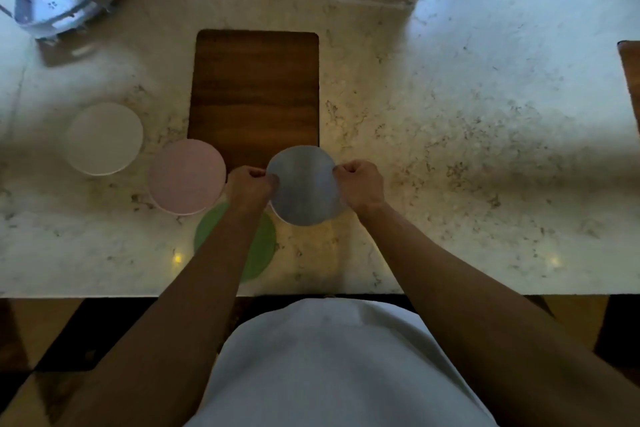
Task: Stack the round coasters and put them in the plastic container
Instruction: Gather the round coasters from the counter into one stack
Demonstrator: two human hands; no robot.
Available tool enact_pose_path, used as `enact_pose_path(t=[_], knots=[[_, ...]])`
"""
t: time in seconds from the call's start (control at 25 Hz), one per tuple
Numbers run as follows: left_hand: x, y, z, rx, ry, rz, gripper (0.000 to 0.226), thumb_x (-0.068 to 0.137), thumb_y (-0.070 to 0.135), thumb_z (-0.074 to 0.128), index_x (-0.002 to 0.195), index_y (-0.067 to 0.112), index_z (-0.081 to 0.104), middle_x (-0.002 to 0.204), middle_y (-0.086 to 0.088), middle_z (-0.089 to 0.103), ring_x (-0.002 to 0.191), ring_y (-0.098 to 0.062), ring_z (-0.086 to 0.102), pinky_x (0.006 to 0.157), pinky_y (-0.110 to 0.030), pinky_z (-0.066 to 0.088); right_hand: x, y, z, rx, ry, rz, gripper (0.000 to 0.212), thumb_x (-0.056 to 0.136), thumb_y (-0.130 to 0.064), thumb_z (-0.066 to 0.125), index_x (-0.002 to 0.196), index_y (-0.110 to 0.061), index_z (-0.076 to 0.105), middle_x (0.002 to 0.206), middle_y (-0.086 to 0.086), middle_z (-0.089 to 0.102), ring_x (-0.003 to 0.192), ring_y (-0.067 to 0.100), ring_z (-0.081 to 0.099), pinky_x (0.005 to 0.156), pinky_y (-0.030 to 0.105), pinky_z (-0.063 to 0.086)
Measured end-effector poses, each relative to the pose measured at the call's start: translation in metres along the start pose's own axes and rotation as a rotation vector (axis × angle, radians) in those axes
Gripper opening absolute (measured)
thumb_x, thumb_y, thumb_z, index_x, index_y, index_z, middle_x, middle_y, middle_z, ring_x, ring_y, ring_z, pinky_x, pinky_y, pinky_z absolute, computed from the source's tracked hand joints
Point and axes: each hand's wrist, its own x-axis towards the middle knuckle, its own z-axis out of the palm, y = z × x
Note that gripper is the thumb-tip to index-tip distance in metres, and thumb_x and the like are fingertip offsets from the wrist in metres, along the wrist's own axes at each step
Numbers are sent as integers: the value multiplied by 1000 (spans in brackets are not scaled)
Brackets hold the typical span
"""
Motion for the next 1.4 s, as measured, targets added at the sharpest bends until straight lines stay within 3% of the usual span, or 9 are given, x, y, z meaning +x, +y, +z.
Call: enact_pose_path(t=[0.12, 0.2, 0.44, 0.56, 0.76, 0.96, 1.08, 1.24, 1.4], knots=[[-23, -24, -16, -80, 93, -37, 12, 75, 3, 69, 66, 10, 65, 79, -19, 67, 73, -31, 65, 72, -55, 56, -12, 1, 16, -44, -108, -46, 25, 80, -20, 56, 61, -5, 64, 59, 16, 58, 57, 18, 53, 57, 33, 46], [-32, -39, -24, -116, 112, -70, 22, 76, -1, 68, 59, 10, 61, 77, -18, 64, 71, -28, 61, 74, -57, 56, -23, 2, 26, -55, -148, -77, 35, 79, -18, 56, 44, -17, 52, 49, 7, 45, 50, 17, 43, 53, 30, 37], [-38, -73, -54, -165, 188, -153, 8, 70, 8, 70, 64, 6, 67, 75, -19, 67, 71, -33, 65, 74, -54, 57, -46, 3, 55, -115, -185, -92, 31, 77, -17, 53, 48, -19, 40, 50, 0, 39, 49, 14, 35, 51, 27, 28], [-26, -88, -71, -200, 161, -145, 16, 68, 11, 71, 72, -5, 69, 79, -27, 69, 74, -35, 69, 71, -54, 59, -58, 2, 72, -121, -154, -85, 21, 80, -18, 53, 58, -15, 51, 60, 7, 46, 58, 17, 41, 57, 29, 33], [-3, -109, -104, -269, 5, -157, 5, 73, 4, 71, 74, -1, 68, 79, -20, 68, 75, -33, 67, 72, -51, 59, -76, 7, 104, -110, -28, -14, 28, 84, -24, 56, 73, 0, 64, 69, 16, 57, 66, 26, 55, 63, 34, 46], [14, -119, -134, -292, -164, -178, 7, 75, -6, 68, 71, 0, 68, 76, -15, 68, 66, -28, 65, 45, -26, 52, -95, 14, 138, -53, 124, 62, 28, 87, -26, 60, 87, 0, 68, 85, 17, 69, 77, 27, 63, 74, 41, 54], [21, -124, -139, -245, -220, -161, 8, 77, -6, 68, 71, -1, 67, 78, -17, 68, 61, -26, 64, 45, -27, 53, -104, 20, 146, -40, 156, 108, 27, 88, -28, 60, 86, -2, 68, 76, 11, 64, 72, 22, 58, 71, 39, 50], [27, -133, -141, -218, -215, -167, 4, 77, -3, 72, 75, -2, 70, 84, -24, 71, 71, -35, 69, 67, -46, 60, -106, 24, 147, -119, 147, 102, 23, 88, -29, 59, 77, -10, 66, 66, 0, 59, 64, 17, 55, 66, 31, 44], [24, -142, -142, -122, -172, -117, 9, 75, 1, 73, 84, 4, 75, 81, -16, 74, 72, -26, 70, 62, -34, 57, -107, 28, 147, -165, 142, 68, 25, 88, -28, 60, 65, -18, 56, 60, -8, 53, 57, 4, 48, 55, 27, 34]])
